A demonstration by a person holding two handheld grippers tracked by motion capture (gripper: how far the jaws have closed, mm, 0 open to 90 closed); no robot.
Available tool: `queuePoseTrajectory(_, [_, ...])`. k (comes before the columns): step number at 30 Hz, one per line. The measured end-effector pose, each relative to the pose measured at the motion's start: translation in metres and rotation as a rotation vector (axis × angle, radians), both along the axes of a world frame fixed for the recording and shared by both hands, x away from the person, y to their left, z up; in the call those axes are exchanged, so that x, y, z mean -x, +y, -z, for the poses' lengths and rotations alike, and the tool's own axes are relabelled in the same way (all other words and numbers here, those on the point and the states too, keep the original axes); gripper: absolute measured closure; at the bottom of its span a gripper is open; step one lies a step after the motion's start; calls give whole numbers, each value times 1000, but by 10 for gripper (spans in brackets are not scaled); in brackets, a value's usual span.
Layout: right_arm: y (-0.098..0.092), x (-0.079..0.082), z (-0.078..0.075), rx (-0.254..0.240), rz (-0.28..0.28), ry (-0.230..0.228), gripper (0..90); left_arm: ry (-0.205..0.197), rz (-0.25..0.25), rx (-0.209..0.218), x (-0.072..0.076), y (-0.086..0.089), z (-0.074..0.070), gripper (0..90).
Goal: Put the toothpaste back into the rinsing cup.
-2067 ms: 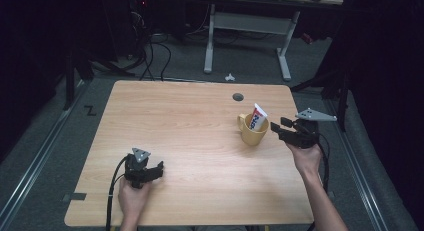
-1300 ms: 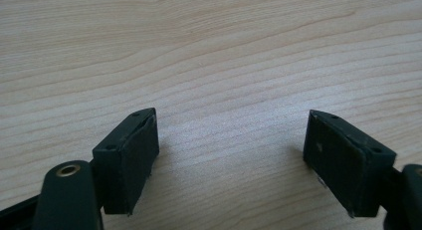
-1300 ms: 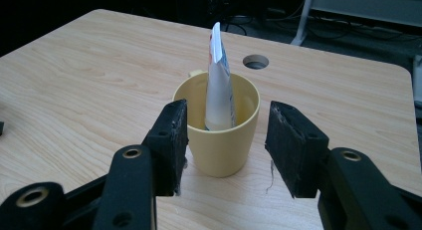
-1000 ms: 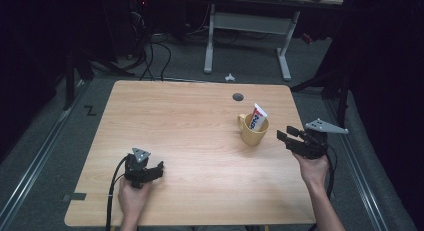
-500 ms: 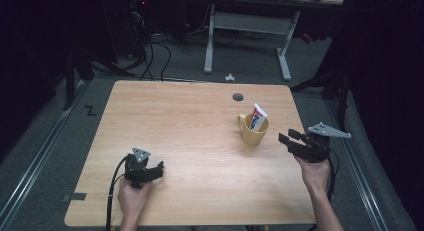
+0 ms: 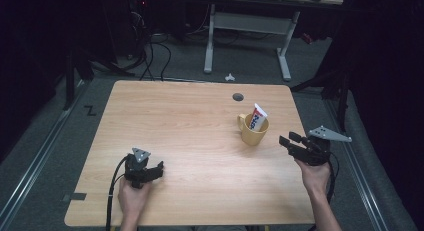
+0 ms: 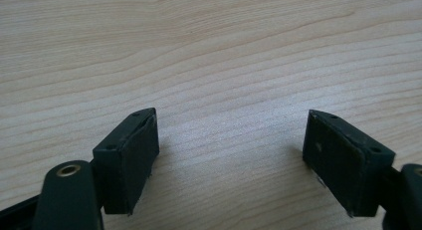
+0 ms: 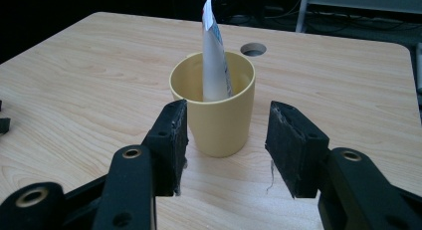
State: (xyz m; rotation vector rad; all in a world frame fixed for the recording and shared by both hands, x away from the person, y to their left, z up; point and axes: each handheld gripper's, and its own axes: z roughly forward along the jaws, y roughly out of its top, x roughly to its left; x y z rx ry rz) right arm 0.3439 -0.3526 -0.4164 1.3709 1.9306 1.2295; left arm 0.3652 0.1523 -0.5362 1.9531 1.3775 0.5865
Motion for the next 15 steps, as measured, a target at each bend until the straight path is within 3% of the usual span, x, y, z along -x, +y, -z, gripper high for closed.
queuePoseTrajectory(15, [-3,4,11,-6,10,12,510,0,0,0,0,0,0,224])
